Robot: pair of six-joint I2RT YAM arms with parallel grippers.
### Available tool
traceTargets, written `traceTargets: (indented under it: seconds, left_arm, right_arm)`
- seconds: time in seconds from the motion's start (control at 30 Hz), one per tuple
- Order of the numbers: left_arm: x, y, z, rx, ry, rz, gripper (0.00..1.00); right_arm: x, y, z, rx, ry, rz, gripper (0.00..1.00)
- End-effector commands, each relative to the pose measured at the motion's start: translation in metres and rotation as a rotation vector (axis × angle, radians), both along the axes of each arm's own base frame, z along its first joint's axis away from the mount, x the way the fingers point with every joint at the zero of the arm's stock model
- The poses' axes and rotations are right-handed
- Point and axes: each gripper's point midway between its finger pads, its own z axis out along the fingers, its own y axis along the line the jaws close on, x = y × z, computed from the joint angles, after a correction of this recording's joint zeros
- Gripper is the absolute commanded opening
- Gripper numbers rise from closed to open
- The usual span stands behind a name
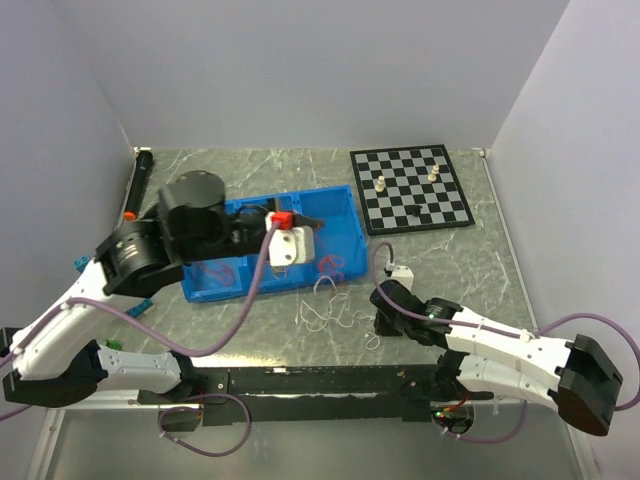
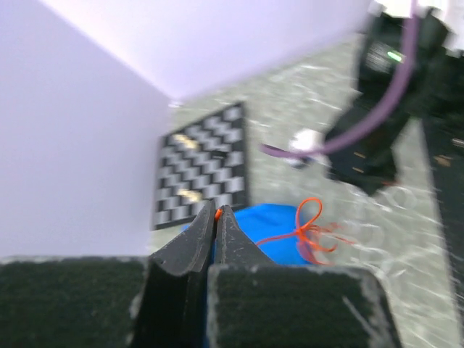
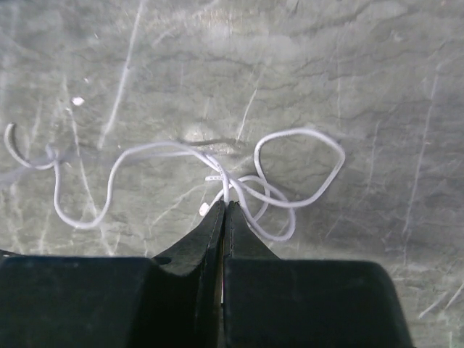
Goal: Untangle the cables
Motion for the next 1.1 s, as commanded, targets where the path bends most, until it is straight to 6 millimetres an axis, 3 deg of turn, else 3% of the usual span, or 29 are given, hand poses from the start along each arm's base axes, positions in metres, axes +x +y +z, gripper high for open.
traceTargets:
  seconds: [0.0,0.17,0.27,0.57,0.7,0.77,0.83,0.9,0.93,1.0,1.07]
  left_arm:
    - [0.023,0.037,0.081,-0.191,-0.207,0.194,0.01]
    - [0.044,0.085,0.171,-0.378,-0.396,0.438,0.01]
    - [0.043,0.114,0.216,-0.522,-0.464,0.535,0.01]
    - [0.042,0.178,0.241,-0.680,-0.697,0.791,0.01]
    - [0.067,0.166,0.188,-0.498,-0.601,0.850,0.01]
    - [0.078,0.162,0.143,-0.407,-0.536,0.868,0.01]
    - [0.089,0.161,0.081,-0.301,-0.494,0.900,0.01]
    - [0.103,0.165,0.006,-0.172,-0.442,0.946,0.01]
    - [0.107,0.169,-0.020,-0.131,-0.415,0.960,0.01]
    - [0.117,0.185,-0.058,-0.099,-0.389,1.008,0.01]
    - [0.129,0.200,-0.074,-0.122,-0.368,1.067,0.01]
  right_arm:
    - [-0.002,0.000,-0.008,-0.023,0.003,-0.028,0.00]
    - [-0.011,-0.001,-0.018,-0.055,0.028,-0.043,0.00]
    - [-0.015,-0.001,-0.023,-0.071,0.044,-0.048,0.00]
    - [-0.019,-0.001,-0.025,-0.060,0.050,-0.058,0.00]
    - [-0.016,0.002,-0.019,-0.042,0.034,-0.061,0.00]
    - [-0.015,0.004,-0.014,-0.021,0.020,-0.062,0.00]
    - [-0.013,0.008,-0.009,0.013,0.003,-0.059,0.00]
    - [-0.012,0.009,-0.001,0.035,-0.015,-0.058,0.00]
    - [-0.010,0.009,0.003,0.043,-0.026,-0.057,0.00]
    - [-0.008,0.009,0.012,0.064,-0.052,-0.054,0.00]
    - [-0.008,0.008,0.017,0.079,-0.067,-0.054,0.00]
